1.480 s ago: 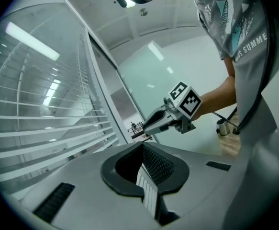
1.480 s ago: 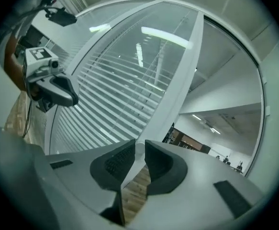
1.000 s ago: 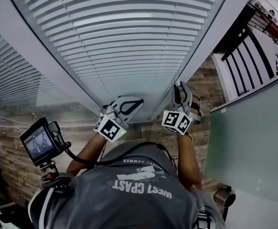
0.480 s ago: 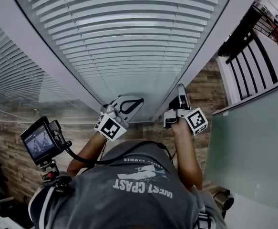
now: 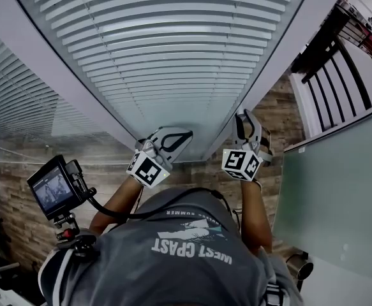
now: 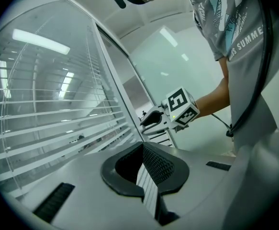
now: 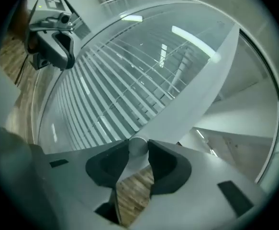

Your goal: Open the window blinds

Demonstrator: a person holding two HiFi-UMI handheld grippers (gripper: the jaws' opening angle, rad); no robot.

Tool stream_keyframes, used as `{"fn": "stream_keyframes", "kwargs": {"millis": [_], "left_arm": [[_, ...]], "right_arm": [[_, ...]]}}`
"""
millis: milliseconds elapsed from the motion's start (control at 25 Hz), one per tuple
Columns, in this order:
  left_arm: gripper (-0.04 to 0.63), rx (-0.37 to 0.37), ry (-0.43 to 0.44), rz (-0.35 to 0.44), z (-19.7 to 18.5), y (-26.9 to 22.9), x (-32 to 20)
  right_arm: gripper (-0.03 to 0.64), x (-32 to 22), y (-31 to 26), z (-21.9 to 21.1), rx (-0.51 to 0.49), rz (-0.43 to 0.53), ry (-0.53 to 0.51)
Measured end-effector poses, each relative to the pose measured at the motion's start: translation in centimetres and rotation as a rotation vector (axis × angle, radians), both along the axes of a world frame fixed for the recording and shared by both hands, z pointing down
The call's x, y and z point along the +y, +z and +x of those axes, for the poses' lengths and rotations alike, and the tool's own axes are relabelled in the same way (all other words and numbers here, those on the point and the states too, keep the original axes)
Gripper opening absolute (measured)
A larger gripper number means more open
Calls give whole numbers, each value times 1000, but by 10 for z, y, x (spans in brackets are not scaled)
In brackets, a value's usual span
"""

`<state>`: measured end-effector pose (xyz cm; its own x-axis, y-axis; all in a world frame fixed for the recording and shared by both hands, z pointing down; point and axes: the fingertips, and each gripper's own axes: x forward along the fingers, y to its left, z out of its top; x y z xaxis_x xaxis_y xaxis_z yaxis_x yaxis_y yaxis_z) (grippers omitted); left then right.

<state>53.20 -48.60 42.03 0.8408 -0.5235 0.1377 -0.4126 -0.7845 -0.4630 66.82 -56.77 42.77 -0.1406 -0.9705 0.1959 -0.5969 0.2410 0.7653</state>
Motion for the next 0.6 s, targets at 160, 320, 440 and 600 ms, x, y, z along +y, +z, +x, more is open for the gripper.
{"fn": "stream_keyframes", "kwargs": {"millis": [160, 320, 440, 600], "left_arm": [[3, 0, -10, -1, -3, 2, -2], [3, 4, -13, -3, -4, 2, -2], [3, 5, -8, -6, -1, 1, -1], [3, 6, 4, -8, 3, 1, 1]], "right_arm": [[121, -2, -2, 7, -683, -64, -2], [121, -4, 0, 19, -1585, -200, 17], [121, -4, 6, 24, -1993, -294, 18], [122, -3, -1, 23, -1855, -301, -71]]}}
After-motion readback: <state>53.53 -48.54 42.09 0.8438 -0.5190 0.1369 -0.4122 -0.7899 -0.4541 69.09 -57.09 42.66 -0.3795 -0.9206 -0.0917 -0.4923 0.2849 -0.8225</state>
